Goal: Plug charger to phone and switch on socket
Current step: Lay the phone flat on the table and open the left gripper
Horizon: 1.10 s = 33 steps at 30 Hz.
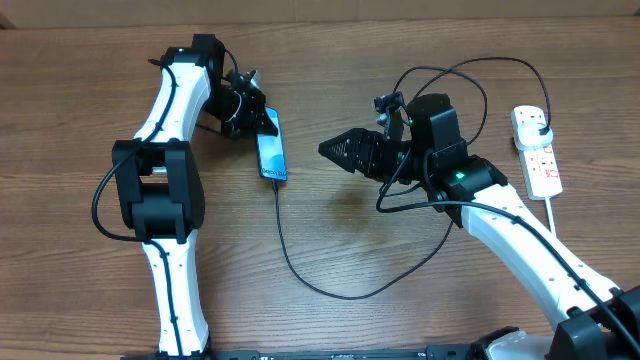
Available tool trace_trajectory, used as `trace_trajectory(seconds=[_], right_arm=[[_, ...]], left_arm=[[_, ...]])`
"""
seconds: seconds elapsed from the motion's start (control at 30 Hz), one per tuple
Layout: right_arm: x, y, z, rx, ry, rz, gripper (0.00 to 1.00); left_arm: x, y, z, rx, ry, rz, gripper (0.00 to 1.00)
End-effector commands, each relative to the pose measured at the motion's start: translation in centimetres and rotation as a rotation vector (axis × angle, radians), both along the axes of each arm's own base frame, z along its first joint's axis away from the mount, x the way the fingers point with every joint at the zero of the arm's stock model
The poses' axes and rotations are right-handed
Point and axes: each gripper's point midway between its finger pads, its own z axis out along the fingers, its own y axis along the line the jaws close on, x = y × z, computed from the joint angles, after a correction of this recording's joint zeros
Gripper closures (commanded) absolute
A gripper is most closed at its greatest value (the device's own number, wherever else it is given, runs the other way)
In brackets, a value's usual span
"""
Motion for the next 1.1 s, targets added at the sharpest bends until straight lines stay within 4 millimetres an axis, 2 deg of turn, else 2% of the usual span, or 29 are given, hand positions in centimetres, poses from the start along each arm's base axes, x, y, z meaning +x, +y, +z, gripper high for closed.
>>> trace_trajectory(seconds=[0.0, 0.27, 0.47, 0.8, 0.83, 0.87, 0.9, 1.07], right_arm=[[0.3, -0.1, 0.4, -0.004, -0.020, -0.003, 0.27], [0.2, -0.2, 0.3, -0.007, -0.013, -0.002, 0.28], [0.1, -0.2, 0.1, -0.018, -0.016, 0.007, 0.28], [0.0, -0.2, 0.0, -0.019, -0.014, 0.007, 0.28], [0.0, -0.2, 0.0, -0.019, -0.013, 0.007, 0.27], [0.0, -0.2, 0.0, -0.020, -0.011, 0.007, 0.28], [0.0, -0.2, 0.0, -0.020, -0.011, 0.007, 0.28], [0.0, -0.2, 0.0, -0.020, -0.011, 0.007, 0.27]], left_arm=[[0.1, -0.5, -0.2, 0.000, -0.009, -0.017, 0.96], [0.6, -1.9, -0.3, 0.009, -0.051, -0.048, 0.96], [0.2, -1.1, -1.4, 0.080, -0.011, -0.011, 0.95], [-0.9, -1.0, -3.5, 0.085, 0.052, 0.027, 0.95], [-1.0, -1.0, -3.5, 0.085, 0.055, 0.027, 0.93], [-1.1, -1.0, -3.5, 0.086, 0.056, 0.026, 0.85], [-1.1, -1.0, -3.5, 0.086, 0.057, 0.027, 0.83], [-1.1, -1.0, -3.5, 0.087, 0.061, 0.033, 0.78]])
